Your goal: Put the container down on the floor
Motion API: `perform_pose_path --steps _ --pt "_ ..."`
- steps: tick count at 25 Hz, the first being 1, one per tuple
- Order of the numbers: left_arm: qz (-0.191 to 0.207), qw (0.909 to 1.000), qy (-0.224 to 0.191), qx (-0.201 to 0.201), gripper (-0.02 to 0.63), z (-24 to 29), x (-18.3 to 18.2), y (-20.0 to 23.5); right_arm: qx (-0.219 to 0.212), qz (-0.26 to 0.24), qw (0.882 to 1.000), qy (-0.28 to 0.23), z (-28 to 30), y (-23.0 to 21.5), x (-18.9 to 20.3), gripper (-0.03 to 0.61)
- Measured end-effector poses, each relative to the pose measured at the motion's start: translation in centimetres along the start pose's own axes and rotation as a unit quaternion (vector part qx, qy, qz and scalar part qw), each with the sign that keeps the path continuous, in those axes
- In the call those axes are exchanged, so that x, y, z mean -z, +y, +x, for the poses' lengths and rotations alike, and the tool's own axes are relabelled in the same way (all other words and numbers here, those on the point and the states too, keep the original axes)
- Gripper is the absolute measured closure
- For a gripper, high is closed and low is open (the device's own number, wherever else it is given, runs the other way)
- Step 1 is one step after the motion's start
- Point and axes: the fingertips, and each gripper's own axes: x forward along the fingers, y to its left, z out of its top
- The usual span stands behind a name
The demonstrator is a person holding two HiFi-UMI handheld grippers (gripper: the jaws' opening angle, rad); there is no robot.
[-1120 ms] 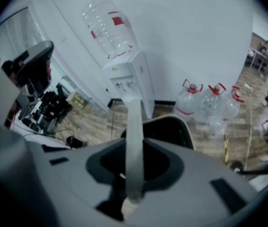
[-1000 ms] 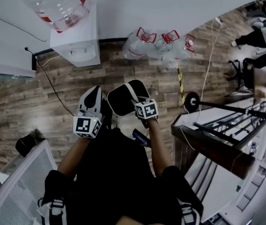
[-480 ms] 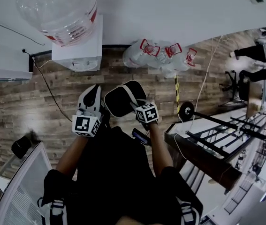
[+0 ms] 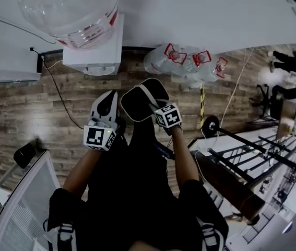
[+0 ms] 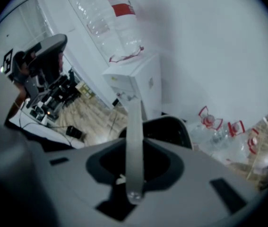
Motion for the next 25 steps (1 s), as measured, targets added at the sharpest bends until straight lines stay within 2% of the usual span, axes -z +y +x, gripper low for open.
perform_pose_path --steps 13,20,25 --pt "-0.004 0.9972 -0.014 -0.074 0.588 3.6 0.2 -0.6 -0.042 -0.086 0.995 0.030 4.1 -4.4 -1.9 0.470" --pt "-0.008 0.9978 -0.010 -0.065 0.588 7.0 1.1 -0.9 -0.049 -0.135 0.989 0.047 6.2 -5.9 -3.5 0.471" --pt "0.001 0.9970 -0.001 -0.077 0.588 8.6 1.6 -0.2 -0.051 -0.166 0.983 0.058 8.3 -7.2 -4.0 0.471"
